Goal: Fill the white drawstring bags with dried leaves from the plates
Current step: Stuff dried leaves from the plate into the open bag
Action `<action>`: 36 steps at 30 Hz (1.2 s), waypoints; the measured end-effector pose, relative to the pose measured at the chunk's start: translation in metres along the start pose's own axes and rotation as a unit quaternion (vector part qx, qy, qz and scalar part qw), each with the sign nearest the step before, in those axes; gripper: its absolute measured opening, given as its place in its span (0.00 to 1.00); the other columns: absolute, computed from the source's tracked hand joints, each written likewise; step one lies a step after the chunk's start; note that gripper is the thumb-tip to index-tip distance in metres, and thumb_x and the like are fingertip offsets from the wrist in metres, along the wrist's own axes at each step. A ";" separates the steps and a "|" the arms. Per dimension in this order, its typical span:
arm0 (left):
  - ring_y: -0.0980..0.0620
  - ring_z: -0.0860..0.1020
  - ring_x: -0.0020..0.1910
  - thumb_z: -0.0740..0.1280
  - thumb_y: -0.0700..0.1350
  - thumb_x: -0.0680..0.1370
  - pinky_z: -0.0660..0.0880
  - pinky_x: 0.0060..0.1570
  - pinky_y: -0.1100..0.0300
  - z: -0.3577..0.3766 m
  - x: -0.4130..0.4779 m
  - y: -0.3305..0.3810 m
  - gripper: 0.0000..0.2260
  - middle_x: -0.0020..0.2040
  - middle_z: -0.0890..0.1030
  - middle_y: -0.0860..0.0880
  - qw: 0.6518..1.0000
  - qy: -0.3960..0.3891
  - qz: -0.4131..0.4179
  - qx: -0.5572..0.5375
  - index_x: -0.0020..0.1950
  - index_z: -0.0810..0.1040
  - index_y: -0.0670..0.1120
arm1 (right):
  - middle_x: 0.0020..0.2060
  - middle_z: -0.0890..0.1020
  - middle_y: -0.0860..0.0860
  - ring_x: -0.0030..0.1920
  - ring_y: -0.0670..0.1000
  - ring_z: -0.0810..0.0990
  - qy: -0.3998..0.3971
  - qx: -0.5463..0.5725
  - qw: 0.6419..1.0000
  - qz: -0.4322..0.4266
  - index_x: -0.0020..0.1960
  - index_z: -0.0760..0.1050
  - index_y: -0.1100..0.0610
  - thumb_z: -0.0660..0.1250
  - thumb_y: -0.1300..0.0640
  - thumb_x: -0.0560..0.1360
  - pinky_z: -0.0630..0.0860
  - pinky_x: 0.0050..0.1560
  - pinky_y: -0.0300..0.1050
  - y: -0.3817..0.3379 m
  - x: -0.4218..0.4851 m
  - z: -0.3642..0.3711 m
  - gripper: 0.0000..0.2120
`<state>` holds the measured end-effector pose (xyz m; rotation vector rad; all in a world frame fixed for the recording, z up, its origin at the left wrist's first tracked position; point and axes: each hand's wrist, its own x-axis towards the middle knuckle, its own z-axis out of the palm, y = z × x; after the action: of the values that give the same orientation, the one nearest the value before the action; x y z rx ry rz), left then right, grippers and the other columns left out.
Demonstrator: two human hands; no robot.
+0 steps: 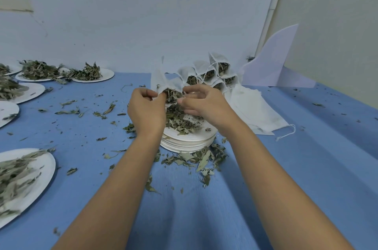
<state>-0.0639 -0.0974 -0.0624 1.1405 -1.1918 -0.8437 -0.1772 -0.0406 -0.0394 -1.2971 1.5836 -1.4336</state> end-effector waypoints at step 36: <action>0.58 0.75 0.35 0.69 0.34 0.73 0.74 0.38 0.70 -0.010 -0.005 0.012 0.08 0.35 0.77 0.52 0.920 -0.339 0.192 -0.047 0.39 0.77 0.46 | 0.30 0.78 0.44 0.32 0.43 0.76 0.145 -0.032 0.988 -0.047 0.35 0.78 0.52 0.70 0.67 0.67 0.74 0.37 0.38 -0.003 0.001 -0.002 0.11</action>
<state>-0.0559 -0.0872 -0.0520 0.4953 -1.8475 -1.0055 -0.1785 -0.0402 -0.0358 -1.2585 1.7884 -1.7050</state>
